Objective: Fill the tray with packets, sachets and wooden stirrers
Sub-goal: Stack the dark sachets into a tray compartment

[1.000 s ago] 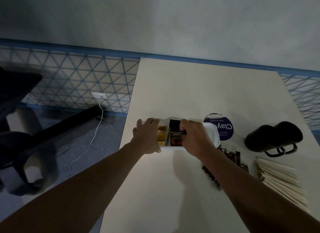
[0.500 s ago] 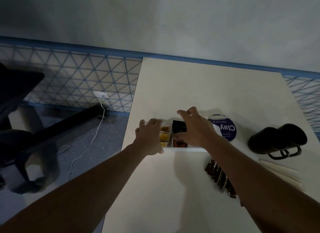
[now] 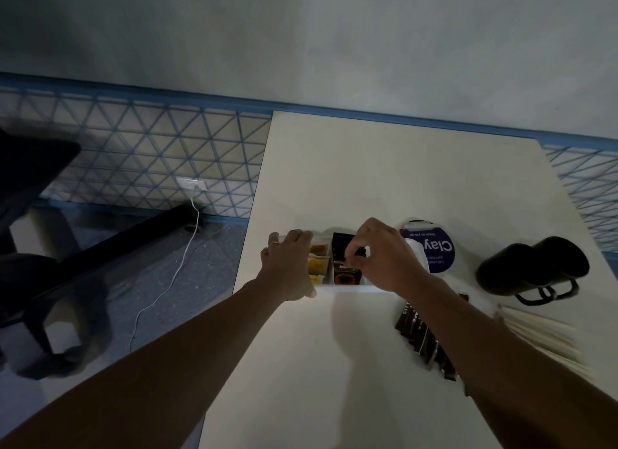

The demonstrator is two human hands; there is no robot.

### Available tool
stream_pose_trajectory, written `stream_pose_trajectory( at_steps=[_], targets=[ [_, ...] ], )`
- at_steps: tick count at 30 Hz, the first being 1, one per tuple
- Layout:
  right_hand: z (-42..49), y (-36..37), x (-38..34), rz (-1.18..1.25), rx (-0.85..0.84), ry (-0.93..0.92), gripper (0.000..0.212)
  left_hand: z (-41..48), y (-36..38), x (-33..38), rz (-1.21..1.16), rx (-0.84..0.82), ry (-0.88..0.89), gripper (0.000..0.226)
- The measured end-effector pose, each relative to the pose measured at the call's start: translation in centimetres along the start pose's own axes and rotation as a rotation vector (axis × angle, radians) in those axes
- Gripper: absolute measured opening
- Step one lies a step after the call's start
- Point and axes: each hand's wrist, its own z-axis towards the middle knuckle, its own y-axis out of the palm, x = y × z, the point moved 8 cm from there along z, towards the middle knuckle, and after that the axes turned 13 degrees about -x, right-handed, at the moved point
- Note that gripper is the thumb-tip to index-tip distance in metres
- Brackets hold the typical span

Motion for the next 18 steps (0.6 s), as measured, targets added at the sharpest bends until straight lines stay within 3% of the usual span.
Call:
stream_pose_trajectory(
  at_steps=[6,18],
  targets=[
    [0.0,0.8,0.7,-0.194,-0.026,0.074,0.065,0.2,0.1,-0.1,-0.002,-0.003,-0.001,0.102],
    [-0.3,2.0,0.1,-0.265,0.023,0.167,0.056,0.5,0.1,-0.3,0.039,-0.009,0.015,0.104]
  ],
)
